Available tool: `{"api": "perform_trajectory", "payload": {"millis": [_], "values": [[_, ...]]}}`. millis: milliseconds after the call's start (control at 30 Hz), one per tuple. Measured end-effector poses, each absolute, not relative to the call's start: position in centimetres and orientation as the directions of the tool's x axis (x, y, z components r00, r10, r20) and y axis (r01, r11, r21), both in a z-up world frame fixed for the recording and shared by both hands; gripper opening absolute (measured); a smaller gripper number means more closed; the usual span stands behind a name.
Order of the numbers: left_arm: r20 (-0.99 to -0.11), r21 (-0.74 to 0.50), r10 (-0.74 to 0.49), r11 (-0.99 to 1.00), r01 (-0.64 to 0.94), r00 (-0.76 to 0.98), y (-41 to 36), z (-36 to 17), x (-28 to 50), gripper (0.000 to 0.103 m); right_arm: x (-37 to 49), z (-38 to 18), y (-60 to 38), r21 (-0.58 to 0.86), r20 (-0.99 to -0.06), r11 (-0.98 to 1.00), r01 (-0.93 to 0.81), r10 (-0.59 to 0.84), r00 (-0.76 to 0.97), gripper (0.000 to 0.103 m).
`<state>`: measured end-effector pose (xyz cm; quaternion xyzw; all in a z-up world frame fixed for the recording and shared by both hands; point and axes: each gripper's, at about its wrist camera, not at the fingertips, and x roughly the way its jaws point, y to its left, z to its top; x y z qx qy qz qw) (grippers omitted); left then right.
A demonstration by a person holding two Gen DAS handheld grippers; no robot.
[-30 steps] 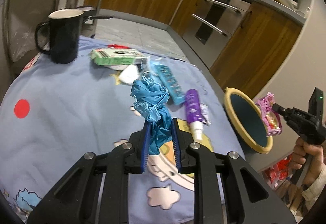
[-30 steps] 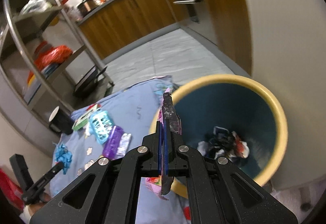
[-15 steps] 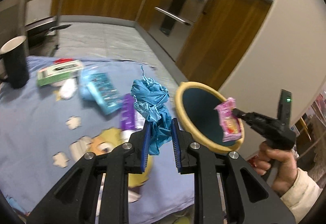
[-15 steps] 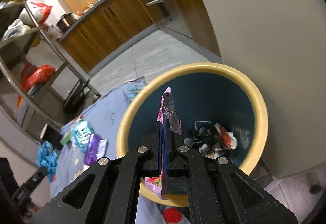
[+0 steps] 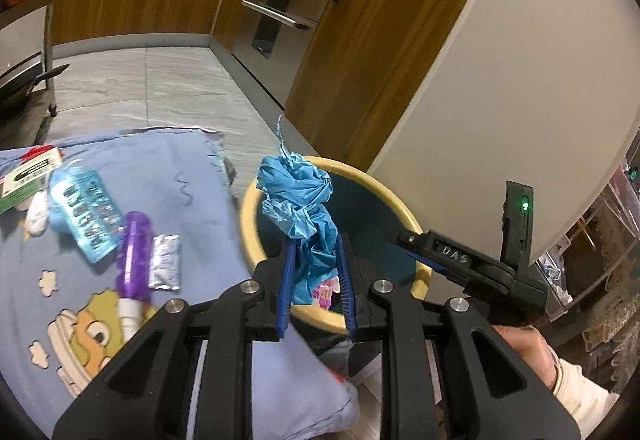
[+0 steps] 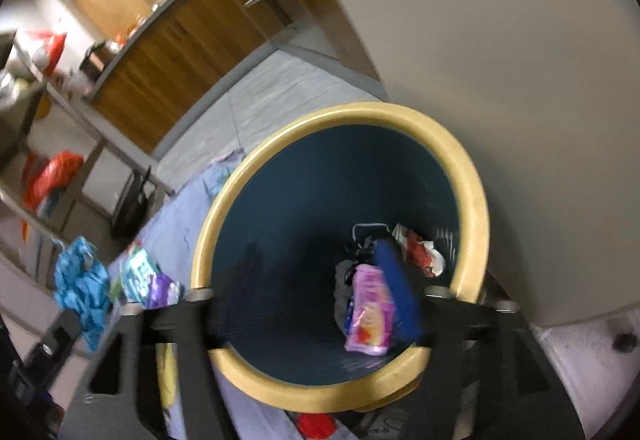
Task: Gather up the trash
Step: 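Carry blue bag and pink wrapper over the teal bin and open both grippers, then move both tools back over the cushion toward the green box and purple bottle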
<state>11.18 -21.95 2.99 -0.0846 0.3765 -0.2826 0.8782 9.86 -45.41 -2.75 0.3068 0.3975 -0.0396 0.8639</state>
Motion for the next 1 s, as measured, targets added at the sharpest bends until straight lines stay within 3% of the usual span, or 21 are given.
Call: {"api": "perform_trajectory", "payload": {"millis": [300,367,433,500,833,1000], "values": [[-0.675,-0.405,-0.567,0.82,0.405,0.473,-26.3,0.2,15.0,0.021,9.0,-1.9,-46.9,0.537,-0.668,0.774,0.337,0.145,0.73,0.078],[-0.694,-0.4,-0.558,0.825,0.4,0.456,-27.0,-0.5,15.5,0.027,9.1,-1.7,-47.1,0.534,-0.662,0.776,0.335,0.139,0.736,0.079],[-0.707,-0.391,-0.546,0.831,0.395,0.448,-27.3,-1.1,15.6,0.049,9.0,-1.9,-47.2,0.536,-0.659,0.776,0.333,0.138,0.74,0.08],[-0.708,-0.382,-0.537,0.837,0.392,0.457,-27.2,-1.4,15.4,0.06,9.1,-2.0,-47.3,0.538,-0.66,0.773,0.336,0.139,0.738,0.08],[-0.716,-0.364,-0.497,0.865,0.346,0.49,-23.4,-1.4,13.8,0.086,9.6,-1.9,-45.8,0.52,-0.667,0.809,0.274,0.185,0.722,0.083],[-0.706,-0.337,-0.469,0.881,0.332,0.53,-19.9,-0.6,13.0,0.09,10.0,-0.9,-43.8,0.49,-0.667,0.846,0.212,0.207,0.715,0.083]]}}
